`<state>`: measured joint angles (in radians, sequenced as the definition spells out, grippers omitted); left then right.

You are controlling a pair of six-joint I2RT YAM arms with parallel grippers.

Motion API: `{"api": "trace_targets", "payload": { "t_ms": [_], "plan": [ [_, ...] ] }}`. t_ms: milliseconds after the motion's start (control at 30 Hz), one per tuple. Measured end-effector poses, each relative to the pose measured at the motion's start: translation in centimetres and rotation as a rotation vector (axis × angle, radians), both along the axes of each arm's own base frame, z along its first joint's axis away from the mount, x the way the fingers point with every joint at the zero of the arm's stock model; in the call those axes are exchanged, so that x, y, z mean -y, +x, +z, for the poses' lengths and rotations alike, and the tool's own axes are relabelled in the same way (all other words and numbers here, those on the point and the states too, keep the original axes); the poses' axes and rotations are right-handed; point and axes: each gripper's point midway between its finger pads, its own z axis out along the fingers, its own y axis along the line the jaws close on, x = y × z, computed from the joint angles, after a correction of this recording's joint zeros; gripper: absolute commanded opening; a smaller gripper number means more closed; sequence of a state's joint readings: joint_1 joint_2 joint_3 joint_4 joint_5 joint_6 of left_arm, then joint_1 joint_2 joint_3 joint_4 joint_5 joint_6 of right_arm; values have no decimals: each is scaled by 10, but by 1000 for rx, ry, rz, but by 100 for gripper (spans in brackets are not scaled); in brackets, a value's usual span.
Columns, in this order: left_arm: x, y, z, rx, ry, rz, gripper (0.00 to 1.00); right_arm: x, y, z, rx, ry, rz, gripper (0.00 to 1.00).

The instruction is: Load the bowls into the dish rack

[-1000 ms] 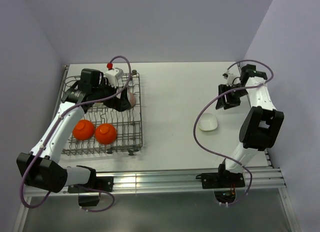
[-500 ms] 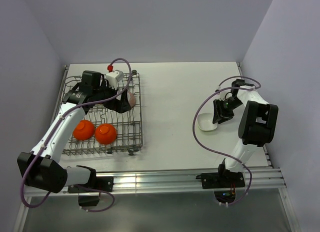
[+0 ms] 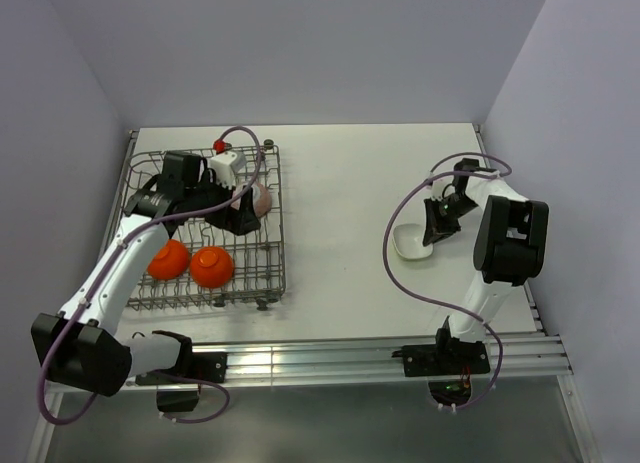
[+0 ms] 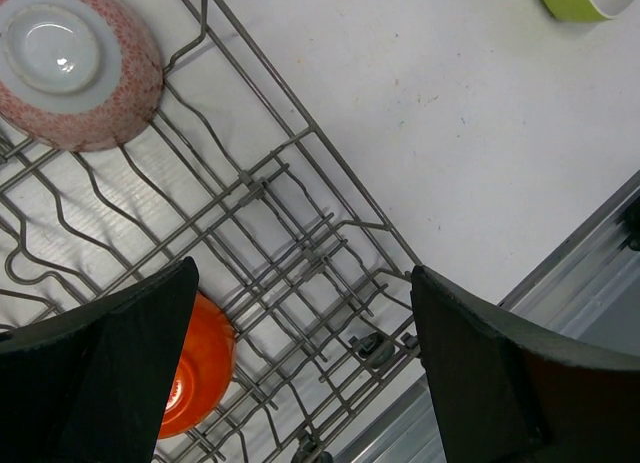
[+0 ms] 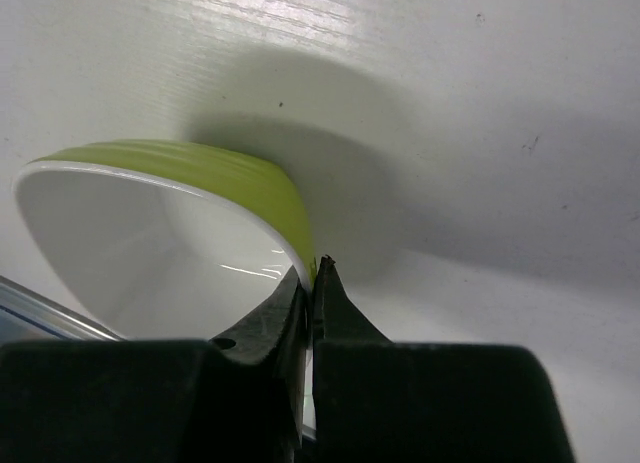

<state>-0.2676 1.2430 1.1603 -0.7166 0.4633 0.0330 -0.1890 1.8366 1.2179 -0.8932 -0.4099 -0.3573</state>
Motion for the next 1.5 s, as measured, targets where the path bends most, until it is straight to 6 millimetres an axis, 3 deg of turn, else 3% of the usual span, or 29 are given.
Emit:
{"api": "trace_targets", "payload": {
  "t_ms": [167, 300, 433, 567, 767, 933, 1133, 1267, 1500],
  "plan": [
    [2, -9, 10, 23, -27, -14, 94, -14, 5, 14, 46, 66, 15, 0],
    [6, -21, 32, 67, -88, -31, 97, -43, 25, 69, 217, 131, 64, 0],
    [15, -31, 54, 74, -166, -44, 100, -99, 45, 143, 442, 204, 166, 0],
    [23, -34, 73, 57, -248, -33, 99, -170, 39, 210, 612, 345, 246, 0],
    [36, -48, 120, 117, -436, -33, 99, -231, 26, 266, 704, 529, 228, 0],
    [43, -60, 144, 154, -570, -39, 99, -262, 21, 284, 707, 600, 181, 0],
    [60, -49, 137, 87, -625, -16, 99, -290, 5, 291, 681, 647, 183, 0],
    [68, -43, 131, 44, -641, -3, 99, -300, -3, 290, 664, 661, 196, 0],
    [78, -43, 137, 44, -683, -32, 99, -310, -13, 285, 642, 666, 222, 0]
  ]
}}
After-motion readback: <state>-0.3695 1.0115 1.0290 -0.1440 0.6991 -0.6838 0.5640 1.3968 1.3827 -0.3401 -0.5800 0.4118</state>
